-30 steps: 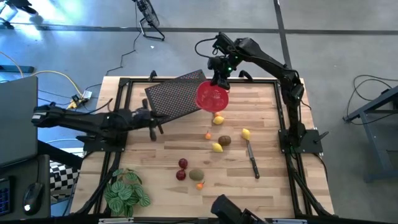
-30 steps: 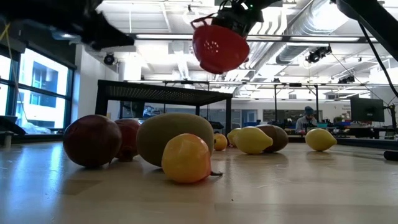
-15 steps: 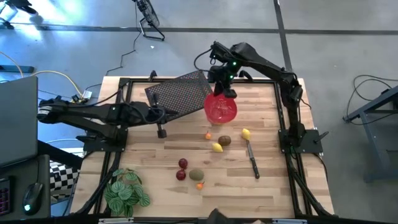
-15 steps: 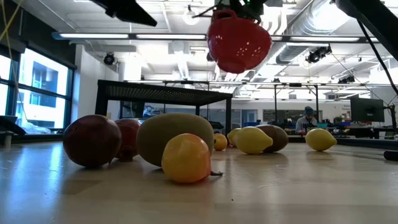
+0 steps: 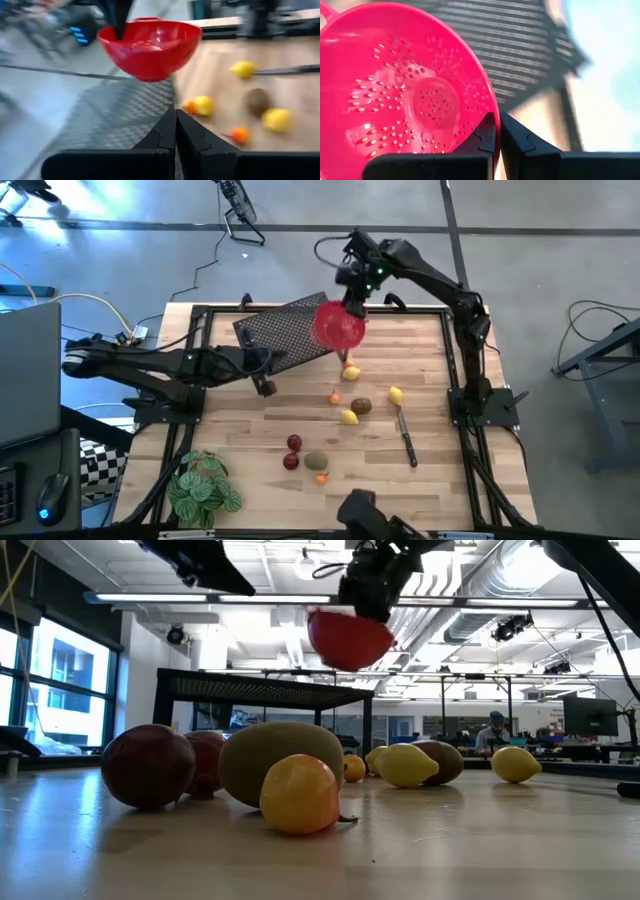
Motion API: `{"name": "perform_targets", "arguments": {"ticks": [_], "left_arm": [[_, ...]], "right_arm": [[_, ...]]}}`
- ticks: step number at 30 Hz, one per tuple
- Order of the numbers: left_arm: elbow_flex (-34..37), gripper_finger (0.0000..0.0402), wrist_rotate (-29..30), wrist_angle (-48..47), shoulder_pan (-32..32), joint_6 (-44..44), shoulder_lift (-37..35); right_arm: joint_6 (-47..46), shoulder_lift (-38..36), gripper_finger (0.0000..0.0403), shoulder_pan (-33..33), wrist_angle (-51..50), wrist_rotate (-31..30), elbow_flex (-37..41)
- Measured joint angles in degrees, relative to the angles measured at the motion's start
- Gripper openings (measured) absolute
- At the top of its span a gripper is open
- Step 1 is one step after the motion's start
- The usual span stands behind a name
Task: Pick & Place Fruit
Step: Put the red strainer bowl on the shelf
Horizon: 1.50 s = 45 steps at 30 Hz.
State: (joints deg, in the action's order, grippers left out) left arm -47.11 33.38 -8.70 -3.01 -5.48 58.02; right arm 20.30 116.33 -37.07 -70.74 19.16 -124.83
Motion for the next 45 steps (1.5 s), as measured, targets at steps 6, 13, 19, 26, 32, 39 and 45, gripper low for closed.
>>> {"name": "perform_targets", "arguments": {"ticks": [6,13,19,26,32,39,45], "left_arm": [[0.0,0.0000,4.9,6.7,0.0,-16.0,6.8],[-5.8,0.0000,3.2,8.3,0.0,-27.5,12.8],[-12.6,0.0026,2.8,3.9,0.8,-32.8,16.7],[-16.9,0.0134,-0.5,1.1,0.7,-34.0,19.3],[-17.5,0.0161,-1.3,-0.2,2.1,-37.6,22.1],[-17.5,0.0148,-1.4,0.1,3.1,-37.2,22.8],[-17.5,0.0147,-1.6,-1.1,3.0,-35.7,22.8]], "right_arm": [[-4.6,0.0,0.0003,0.8,0.5,-8.4,0.0],[-5.5,0.0,0.0003,0.6,-0.8,-4.0,0.0],[-5.5,0.0,0.0003,0.7,-1.8,-3.6,0.0],[-5.5,0.0,0.0003,0.7,-2.2,-3.4,0.0],[-5.5,0.0,0.0003,0.9,-2.6,-0.6,0.0],[-5.4,0.0,0.0003,2.0,-3.3,-1.2,0.0],[-5.3,0.0,0.0003,3.7,-3.2,-2.4,0.0]]}}
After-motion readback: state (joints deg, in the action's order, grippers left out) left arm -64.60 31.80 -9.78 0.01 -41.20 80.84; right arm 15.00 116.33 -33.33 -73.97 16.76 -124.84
